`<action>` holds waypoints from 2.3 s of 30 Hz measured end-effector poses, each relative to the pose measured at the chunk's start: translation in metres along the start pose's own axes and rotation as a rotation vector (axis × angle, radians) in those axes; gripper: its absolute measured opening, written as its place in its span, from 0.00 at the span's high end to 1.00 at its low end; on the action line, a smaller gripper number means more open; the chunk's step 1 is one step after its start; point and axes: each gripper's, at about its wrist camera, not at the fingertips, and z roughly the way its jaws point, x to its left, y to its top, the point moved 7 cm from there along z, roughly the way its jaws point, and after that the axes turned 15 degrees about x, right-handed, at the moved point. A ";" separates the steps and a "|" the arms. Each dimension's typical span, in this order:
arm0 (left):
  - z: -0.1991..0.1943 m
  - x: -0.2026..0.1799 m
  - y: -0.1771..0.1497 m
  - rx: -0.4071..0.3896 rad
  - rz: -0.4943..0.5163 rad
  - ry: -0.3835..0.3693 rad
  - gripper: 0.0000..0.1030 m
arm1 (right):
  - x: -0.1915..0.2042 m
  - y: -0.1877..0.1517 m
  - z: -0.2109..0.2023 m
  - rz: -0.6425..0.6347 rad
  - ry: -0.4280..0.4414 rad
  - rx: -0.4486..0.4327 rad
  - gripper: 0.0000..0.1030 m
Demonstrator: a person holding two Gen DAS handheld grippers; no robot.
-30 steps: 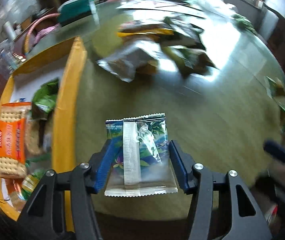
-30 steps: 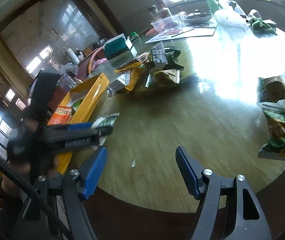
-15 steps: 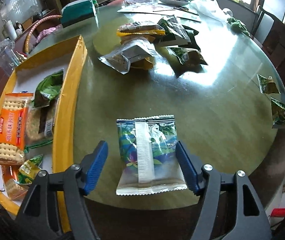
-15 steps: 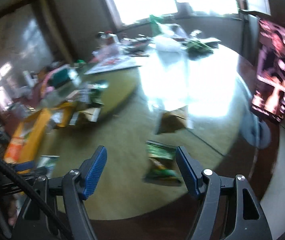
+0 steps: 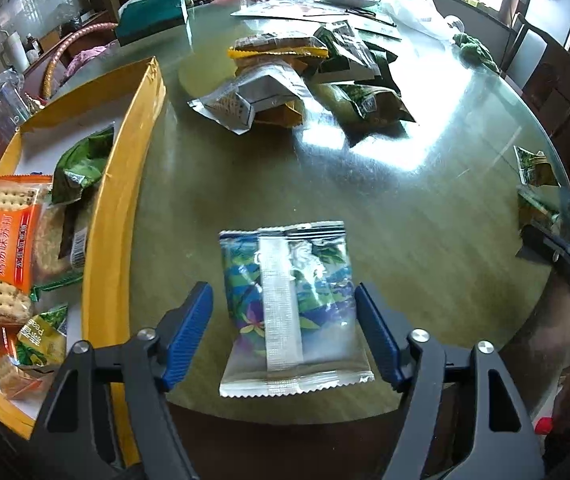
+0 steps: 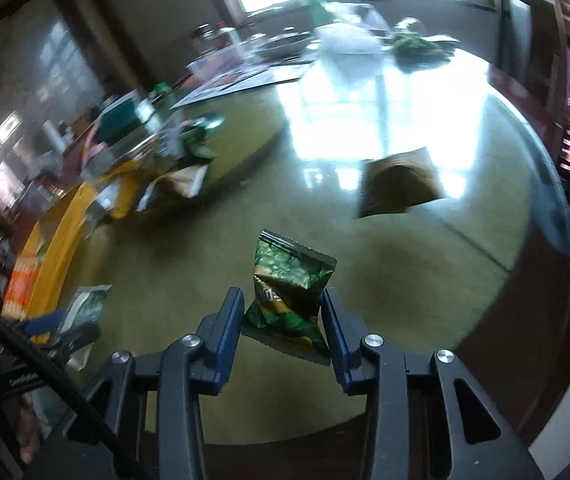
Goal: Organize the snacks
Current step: 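Grasp the white-and-green pouch with left tool while right tool grasps a green snack pack, then carry both packs into the yellow tray and open both tools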
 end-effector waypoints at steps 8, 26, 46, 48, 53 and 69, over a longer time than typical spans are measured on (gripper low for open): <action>-0.002 0.003 -0.005 -0.026 -0.007 0.000 0.36 | 0.049 -0.011 0.013 -0.119 0.089 0.030 0.63; -0.056 0.029 -0.032 -0.144 -0.115 -0.256 0.49 | 0.108 -0.023 0.000 -0.224 0.172 0.023 0.63; -0.122 0.226 -0.085 -0.355 -0.509 -0.145 0.49 | 0.296 -0.020 0.032 -0.534 0.383 0.132 0.63; -0.110 0.238 -0.088 -0.331 -0.535 -0.136 0.49 | 0.306 -0.019 0.041 -0.553 0.371 0.141 0.63; -0.081 0.251 -0.091 -0.268 -0.568 -0.139 0.49 | 0.315 -0.016 0.063 -0.553 0.323 0.174 0.63; -0.063 0.248 -0.088 -0.280 -0.538 0.027 0.47 | 0.325 -0.015 0.077 -0.555 0.269 0.179 0.61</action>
